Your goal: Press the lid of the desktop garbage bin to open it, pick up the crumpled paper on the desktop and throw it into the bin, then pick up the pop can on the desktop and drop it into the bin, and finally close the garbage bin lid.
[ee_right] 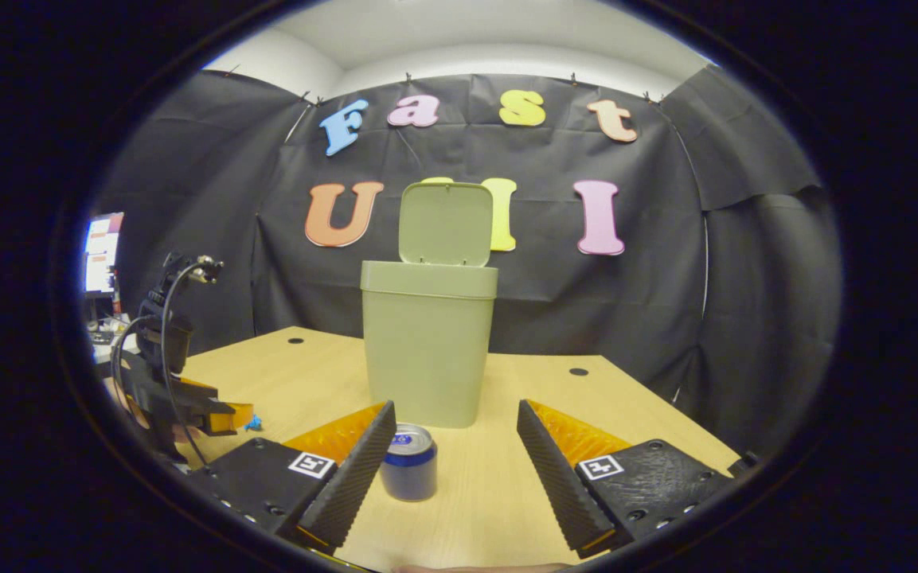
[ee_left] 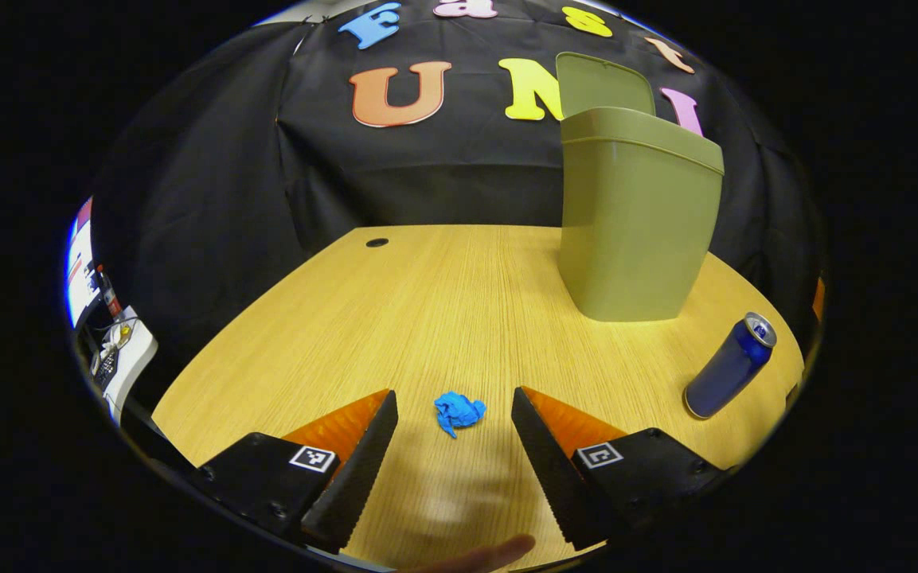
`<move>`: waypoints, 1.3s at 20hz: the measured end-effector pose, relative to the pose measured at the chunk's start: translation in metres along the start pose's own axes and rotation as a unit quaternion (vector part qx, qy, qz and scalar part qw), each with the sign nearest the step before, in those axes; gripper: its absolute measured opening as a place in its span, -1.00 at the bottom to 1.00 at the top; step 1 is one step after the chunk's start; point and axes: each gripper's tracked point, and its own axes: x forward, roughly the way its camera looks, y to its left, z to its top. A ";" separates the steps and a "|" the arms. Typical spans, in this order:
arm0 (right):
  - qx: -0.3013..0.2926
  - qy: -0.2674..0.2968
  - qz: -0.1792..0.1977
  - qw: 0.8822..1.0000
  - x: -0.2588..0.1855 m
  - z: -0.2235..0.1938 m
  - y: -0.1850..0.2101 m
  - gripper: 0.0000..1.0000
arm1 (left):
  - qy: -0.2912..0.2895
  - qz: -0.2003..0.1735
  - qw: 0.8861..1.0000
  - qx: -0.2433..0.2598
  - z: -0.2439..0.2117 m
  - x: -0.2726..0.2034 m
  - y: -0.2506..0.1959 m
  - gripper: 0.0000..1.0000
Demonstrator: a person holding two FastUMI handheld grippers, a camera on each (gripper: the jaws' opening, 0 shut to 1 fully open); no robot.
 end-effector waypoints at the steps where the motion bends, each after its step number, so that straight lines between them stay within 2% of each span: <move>1: 0.002 0.001 0.000 1.000 0.000 0.000 0.000 0.96 | 0.000 0.000 1.000 0.001 -0.001 0.004 0.001 0.88; 2: 0.002 0.000 0.002 1.000 -0.002 -0.001 0.002 0.91 | 0.005 -0.003 1.000 0.000 -0.004 0.007 0.001 0.88; 4: -0.001 -0.004 0.006 1.000 -0.005 -0.001 0.005 0.96 | 0.017 -0.004 1.000 -0.009 -0.010 0.015 0.004 0.87; 6: -0.006 -0.005 0.008 1.000 -0.005 -0.003 0.007 0.96 | 0.030 0.006 0.999 -0.015 -0.016 0.023 0.009 0.87; 8: -0.008 -0.005 0.013 1.000 -0.007 -0.004 0.011 0.91 | 0.042 0.001 0.999 -0.022 -0.022 0.028 0.007 0.84; 11: -0.019 0.005 0.020 1.000 -0.006 -0.012 0.017 0.96 | 0.050 0.004 0.999 -0.013 -0.026 0.037 0.003 0.82; 13: -0.027 0.009 0.023 0.999 -0.006 -0.018 0.017 0.90 | 0.038 0.002 0.999 0.000 -0.022 0.041 0.001 0.80; 14: -0.026 0.012 0.021 0.999 -0.006 -0.020 0.015 0.96 | 0.031 -0.003 1.000 0.001 -0.021 0.042 -0.001 0.74; 16: -0.016 0.014 0.026 0.999 -0.006 -0.021 0.017 0.91 | 0.033 -0.011 0.999 -0.002 -0.024 0.041 -0.002 0.58; 17: -0.015 0.015 0.028 0.999 -0.005 -0.021 0.019 0.86 | 0.033 -0.013 0.999 -0.005 -0.023 0.040 0.000 0.56; 19: -0.020 0.018 0.028 0.999 -0.003 -0.024 0.021 0.96 | 0.032 -0.014 0.999 -0.007 -0.022 0.040 0.002 0.26; 20: -0.022 0.019 0.028 0.999 -0.001 -0.027 0.022 0.91 | 0.033 -0.012 0.999 -0.009 -0.022 0.040 0.002 0.17; 21: -0.023 0.022 0.027 0.999 0.002 -0.030 0.023 0.91 | 0.033 -0.013 0.999 -0.010 -0.025 0.039 0.000 -0.05; 23: -0.024 0.032 0.027 0.999 0.007 -0.039 0.024 0.91 | 0.031 -0.024 0.999 -0.005 -0.024 0.039 -0.004 -0.22; 25: -0.019 0.043 0.029 0.998 0.011 -0.047 0.026 0.86 | 0.027 -0.037 0.999 -0.004 -0.020 0.038 -0.005 -0.24; 26: -0.015 0.049 0.034 0.998 0.012 -0.050 0.029 0.86 | 0.025 -0.038 0.999 -0.008 -0.019 0.039 -0.004 -0.36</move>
